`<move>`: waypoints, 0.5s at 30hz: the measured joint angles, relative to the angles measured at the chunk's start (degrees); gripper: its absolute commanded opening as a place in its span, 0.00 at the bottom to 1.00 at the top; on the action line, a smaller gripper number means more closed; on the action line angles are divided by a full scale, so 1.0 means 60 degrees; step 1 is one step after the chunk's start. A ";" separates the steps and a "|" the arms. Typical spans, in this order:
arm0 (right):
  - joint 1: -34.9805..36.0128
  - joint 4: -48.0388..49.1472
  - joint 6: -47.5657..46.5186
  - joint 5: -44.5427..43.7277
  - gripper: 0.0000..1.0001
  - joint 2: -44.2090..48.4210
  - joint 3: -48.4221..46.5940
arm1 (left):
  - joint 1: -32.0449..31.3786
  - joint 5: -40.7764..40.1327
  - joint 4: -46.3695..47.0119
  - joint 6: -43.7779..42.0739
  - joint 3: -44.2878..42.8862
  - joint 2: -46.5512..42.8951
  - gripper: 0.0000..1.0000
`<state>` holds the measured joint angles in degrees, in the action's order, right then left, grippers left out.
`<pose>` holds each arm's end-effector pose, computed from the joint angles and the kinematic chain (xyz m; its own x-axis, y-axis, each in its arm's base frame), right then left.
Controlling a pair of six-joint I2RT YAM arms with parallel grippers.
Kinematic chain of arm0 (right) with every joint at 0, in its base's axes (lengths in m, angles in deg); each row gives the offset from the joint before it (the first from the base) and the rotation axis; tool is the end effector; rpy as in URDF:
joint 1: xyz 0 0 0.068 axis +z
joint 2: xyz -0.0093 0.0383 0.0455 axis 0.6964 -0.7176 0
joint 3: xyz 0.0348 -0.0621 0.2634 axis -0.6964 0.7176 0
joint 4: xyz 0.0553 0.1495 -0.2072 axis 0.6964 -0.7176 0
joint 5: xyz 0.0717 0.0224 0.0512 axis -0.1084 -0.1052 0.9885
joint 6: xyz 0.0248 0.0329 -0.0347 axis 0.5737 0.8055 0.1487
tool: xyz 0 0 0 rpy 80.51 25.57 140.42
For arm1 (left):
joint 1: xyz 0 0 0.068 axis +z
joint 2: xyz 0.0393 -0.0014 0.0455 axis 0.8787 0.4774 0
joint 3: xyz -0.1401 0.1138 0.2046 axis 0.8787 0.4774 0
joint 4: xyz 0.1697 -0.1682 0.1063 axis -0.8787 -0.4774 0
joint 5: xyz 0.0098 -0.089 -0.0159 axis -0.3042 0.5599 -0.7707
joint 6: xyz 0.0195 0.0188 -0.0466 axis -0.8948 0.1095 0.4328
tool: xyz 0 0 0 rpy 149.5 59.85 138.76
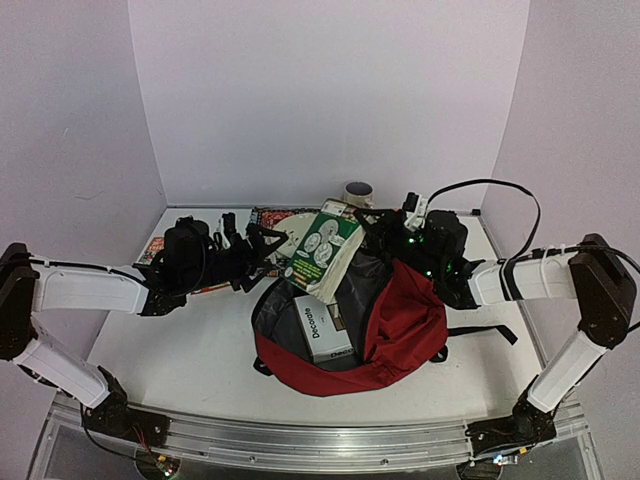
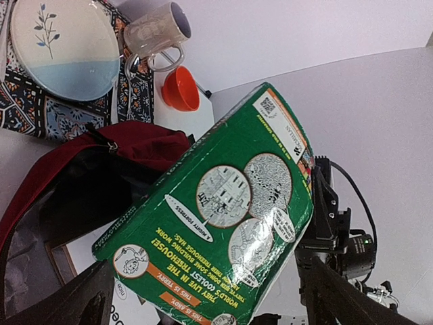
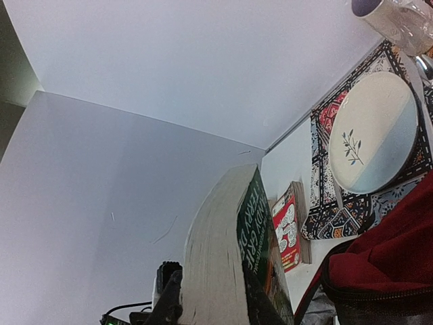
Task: Pack the student bag
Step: Pass from the right arm to the left
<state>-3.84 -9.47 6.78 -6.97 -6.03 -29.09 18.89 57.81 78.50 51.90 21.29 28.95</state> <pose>0.2612 0.2243 0.2846 -0.5675 0.7669 -0.2997 -0.4826 -0.0149 0.8757 0.2223 -0.2132 0.2441 -0.7901 -0.5002 -0.3543 0.1825 0.3599 -0.9150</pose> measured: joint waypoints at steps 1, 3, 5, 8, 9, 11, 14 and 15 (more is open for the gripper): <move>0.0002 -0.0005 0.0000 0.0000 0.00 0.0000 -0.0022 | 0.0000 0.0002 0.0041 0.0117 0.0010 0.0039 0.99; 0.0000 -0.0018 -0.0002 0.0000 0.00 -0.0021 -0.0115 | 0.0000 0.0018 0.0121 0.0319 0.0034 0.0120 0.99; 0.0000 -0.0013 0.0000 0.0004 0.00 -0.0053 -0.0261 | 0.0004 0.0044 0.0214 0.0501 0.0046 0.0221 0.99; 0.0000 0.0001 0.0000 0.0011 0.00 -0.0115 -0.0525 | 0.0013 0.0126 0.0319 0.0768 0.0053 0.0475 0.99; 0.0000 0.0001 0.0000 0.0025 0.00 -0.0127 -0.0604 | 0.0020 0.0174 0.0352 0.0835 0.0053 0.0599 0.99; 0.0000 0.0016 0.0000 0.0055 0.00 -0.0138 -0.0738 | 0.0029 0.0266 0.0395 0.0942 0.0066 0.0854 0.99; 0.0000 0.0113 0.0040 0.0085 0.00 -0.0150 -0.0782 | 0.0029 0.0468 0.0657 0.1079 0.0169 0.1189 1.00; 0.0000 0.0128 0.0069 0.0090 0.00 -0.0172 -0.0783 | 0.0029 0.0534 0.0778 0.1127 0.0214 0.1267 0.99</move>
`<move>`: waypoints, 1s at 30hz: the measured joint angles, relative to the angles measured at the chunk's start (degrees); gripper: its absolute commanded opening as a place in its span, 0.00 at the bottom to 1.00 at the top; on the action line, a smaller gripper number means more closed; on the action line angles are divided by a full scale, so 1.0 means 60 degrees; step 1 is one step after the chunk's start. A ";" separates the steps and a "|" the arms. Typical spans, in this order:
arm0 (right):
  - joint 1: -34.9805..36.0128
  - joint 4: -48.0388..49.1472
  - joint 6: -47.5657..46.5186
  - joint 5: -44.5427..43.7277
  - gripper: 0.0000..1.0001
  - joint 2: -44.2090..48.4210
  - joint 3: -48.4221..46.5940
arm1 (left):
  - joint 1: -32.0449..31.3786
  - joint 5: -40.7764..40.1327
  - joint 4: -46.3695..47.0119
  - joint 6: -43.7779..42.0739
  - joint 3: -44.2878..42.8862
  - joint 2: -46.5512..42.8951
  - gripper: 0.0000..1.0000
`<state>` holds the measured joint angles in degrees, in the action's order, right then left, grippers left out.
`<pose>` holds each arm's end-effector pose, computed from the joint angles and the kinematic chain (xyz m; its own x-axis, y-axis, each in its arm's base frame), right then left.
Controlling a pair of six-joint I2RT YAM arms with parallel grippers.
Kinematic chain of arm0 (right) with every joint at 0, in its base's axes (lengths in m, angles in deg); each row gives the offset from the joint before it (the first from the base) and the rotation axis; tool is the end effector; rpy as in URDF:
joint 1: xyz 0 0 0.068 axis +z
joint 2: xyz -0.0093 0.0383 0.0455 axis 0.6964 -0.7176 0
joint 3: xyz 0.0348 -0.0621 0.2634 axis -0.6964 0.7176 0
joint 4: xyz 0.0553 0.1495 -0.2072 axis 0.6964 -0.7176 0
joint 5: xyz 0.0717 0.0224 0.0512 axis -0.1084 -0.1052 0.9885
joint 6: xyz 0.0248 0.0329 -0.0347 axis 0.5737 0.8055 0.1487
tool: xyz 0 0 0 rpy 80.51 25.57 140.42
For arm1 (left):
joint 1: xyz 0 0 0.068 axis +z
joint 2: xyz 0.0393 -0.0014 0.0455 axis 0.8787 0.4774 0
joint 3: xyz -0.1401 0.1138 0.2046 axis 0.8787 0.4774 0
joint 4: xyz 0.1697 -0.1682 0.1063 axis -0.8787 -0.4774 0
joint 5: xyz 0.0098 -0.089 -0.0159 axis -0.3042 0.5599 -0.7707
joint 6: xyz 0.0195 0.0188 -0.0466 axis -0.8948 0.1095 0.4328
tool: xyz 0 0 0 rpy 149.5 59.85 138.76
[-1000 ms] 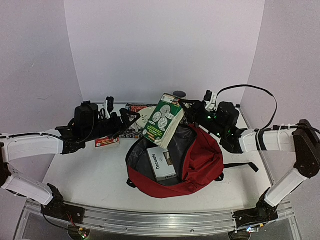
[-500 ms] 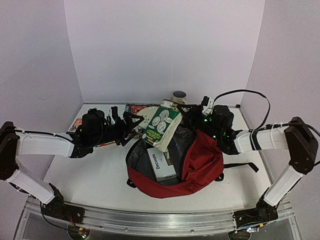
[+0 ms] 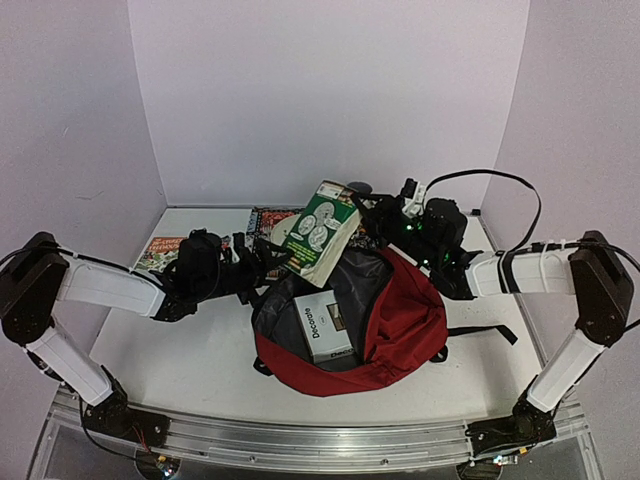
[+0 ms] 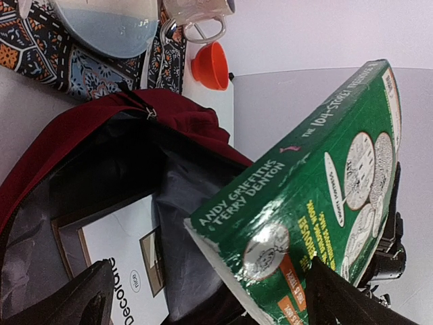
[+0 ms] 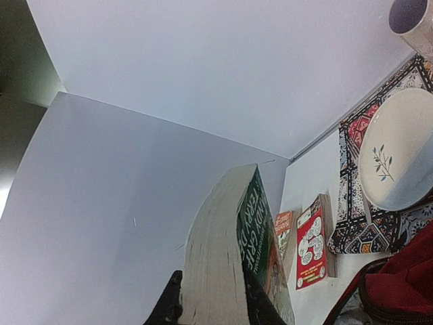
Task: Pack the student bag
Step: Pass from the right arm to the left
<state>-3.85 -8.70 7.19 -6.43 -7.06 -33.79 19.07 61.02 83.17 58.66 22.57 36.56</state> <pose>0.2682 0.2306 0.3060 -0.5594 0.7758 -0.2919 -0.5313 -0.0653 0.8447 0.2313 -0.2228 0.2064 -0.8469 -0.4875 -0.2126 0.0447 0.3331 -0.9418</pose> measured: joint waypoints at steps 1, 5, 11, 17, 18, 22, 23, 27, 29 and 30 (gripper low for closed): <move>0.0000 0.0004 0.0040 0.0007 0.00 -0.0041 0.0000 | 0.0000 0.0054 0.0135 0.0020 0.0046 0.0041 0.99; 0.0000 -0.0006 0.0206 0.0073 0.00 -0.0273 0.0000 | 0.0000 0.0328 0.0937 0.0100 0.0087 0.0167 0.99; -0.0058 0.0000 0.0373 0.0131 0.00 -0.0432 -0.0053 | 0.0048 0.0610 0.2211 0.0579 0.0087 0.0777 0.99; -0.0040 -0.0010 0.0430 0.0280 0.00 -0.0436 -0.0164 | 0.0051 0.0783 0.3062 0.1152 0.0087 0.1404 0.99; -0.0040 -0.0011 0.0430 0.0299 0.00 -0.0436 -0.0184 | 0.0051 0.0784 0.3126 0.1223 0.0087 0.1446 0.99; -0.0040 -0.0008 0.0437 0.0381 0.00 -0.0436 -0.0263 | 0.0051 0.0781 0.3380 0.1414 0.0087 0.1469 0.93; -0.0040 -0.0004 0.0437 0.0399 0.00 -0.0436 -0.0274 | 0.0051 0.0781 0.3470 0.1470 0.0087 0.1472 0.90; -0.0020 0.0006 0.0476 0.0424 0.00 -0.0436 -0.0277 | 0.0051 0.0743 0.3849 0.1567 0.0094 0.1477 0.73; -0.0033 0.0066 0.0505 0.0407 0.00 -0.0436 -0.0277 | 0.0064 0.0694 0.4126 0.1671 0.0195 0.1477 0.65; -0.0031 0.0078 0.0515 0.0403 0.00 -0.0436 -0.0276 | 0.0069 0.0670 0.4248 0.1721 0.0271 0.1476 0.62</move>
<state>-4.03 -8.24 10.28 -4.02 -9.68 -35.44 19.48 65.04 108.66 68.99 24.20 45.41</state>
